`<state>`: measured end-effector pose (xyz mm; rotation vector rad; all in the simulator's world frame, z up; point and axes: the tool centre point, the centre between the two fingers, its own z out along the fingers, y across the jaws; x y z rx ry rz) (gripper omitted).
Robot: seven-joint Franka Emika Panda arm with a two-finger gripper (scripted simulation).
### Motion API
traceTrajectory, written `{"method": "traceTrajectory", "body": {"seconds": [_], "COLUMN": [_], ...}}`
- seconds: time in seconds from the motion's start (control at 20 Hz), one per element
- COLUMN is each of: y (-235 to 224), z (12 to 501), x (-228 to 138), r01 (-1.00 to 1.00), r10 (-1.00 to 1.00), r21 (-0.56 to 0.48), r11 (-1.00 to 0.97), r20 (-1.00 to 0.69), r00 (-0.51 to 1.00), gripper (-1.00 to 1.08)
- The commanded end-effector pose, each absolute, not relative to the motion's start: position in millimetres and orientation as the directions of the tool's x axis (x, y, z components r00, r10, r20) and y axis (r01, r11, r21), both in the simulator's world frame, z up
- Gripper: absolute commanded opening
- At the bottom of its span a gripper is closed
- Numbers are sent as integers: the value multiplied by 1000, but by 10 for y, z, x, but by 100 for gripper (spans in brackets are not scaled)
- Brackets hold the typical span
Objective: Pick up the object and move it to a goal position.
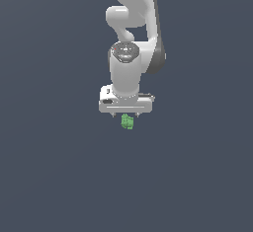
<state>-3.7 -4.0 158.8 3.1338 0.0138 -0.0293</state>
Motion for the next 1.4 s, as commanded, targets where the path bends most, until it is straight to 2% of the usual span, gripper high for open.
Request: {"method": "traceTrajectory", "body": {"seconds": [0.0, 0.75, 1.35], "y": [-40, -227, -55], "z": [1589, 1677, 1168], "x": [-37, 44, -260], "r01": [9, 4, -57], "r10": [9, 4, -57], "r21": [8, 6, 2], "r11": [-1000, -1000, -998], "r20": [-19, 8, 3], "r00": [1000, 1000, 998], "gripper": [100, 100, 100]}}
